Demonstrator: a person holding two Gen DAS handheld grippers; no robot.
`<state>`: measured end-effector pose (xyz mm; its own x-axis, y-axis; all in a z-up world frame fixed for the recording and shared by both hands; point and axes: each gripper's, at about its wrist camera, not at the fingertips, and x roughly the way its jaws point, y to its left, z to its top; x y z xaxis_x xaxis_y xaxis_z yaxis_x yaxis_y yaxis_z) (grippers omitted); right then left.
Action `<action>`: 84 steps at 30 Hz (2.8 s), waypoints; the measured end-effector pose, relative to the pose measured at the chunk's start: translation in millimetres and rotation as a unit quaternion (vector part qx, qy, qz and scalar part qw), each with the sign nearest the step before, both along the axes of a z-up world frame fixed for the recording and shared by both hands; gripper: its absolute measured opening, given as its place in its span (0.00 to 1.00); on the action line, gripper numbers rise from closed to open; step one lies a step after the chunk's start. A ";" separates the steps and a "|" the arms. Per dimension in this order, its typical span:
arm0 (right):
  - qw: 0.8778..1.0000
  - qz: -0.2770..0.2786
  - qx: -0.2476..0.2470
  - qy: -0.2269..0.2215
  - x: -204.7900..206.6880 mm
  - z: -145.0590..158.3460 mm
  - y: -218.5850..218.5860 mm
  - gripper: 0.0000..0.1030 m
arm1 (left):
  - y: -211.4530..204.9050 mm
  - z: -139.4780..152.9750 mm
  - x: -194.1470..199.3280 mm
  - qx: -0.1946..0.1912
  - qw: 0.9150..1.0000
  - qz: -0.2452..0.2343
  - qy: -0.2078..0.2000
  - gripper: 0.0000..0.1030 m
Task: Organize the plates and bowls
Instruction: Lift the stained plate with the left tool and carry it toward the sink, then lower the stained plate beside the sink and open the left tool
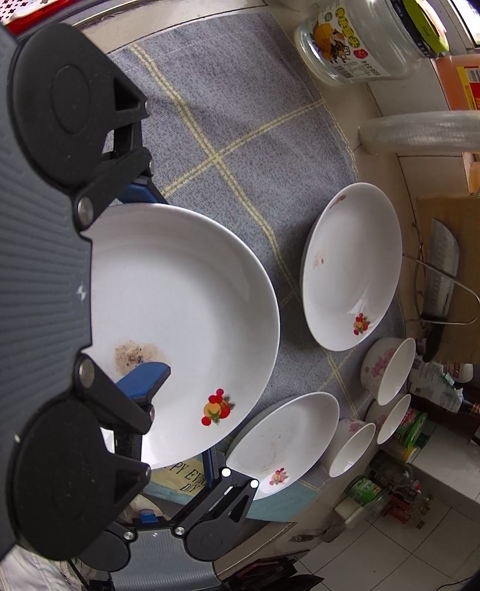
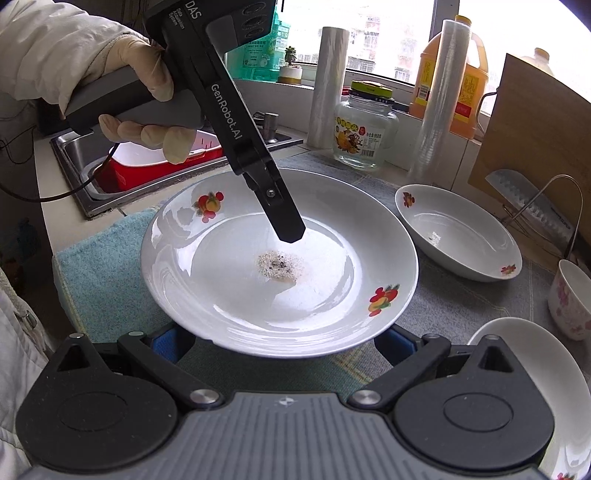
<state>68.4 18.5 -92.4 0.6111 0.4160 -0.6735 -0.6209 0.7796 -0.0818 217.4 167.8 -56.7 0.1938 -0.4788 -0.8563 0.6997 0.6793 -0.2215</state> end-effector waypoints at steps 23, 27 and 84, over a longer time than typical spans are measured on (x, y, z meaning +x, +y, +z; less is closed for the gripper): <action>1.000 0.018 -0.002 0.012 59.4 -17.0 58.7 1.00 | 57.7 -15.9 50.9 -0.005 0.999 0.035 -0.005 0.81; 1.000 0.015 -0.005 0.012 65.4 -19.9 61.5 1.00 | 59.7 -17.6 57.0 -0.007 0.999 0.035 -0.009 0.81; 0.988 -0.144 -0.046 0.002 -15.8 20.0 -55.0 1.00 | -53.8 27.4 -138.4 -0.024 0.959 0.158 -0.236 0.98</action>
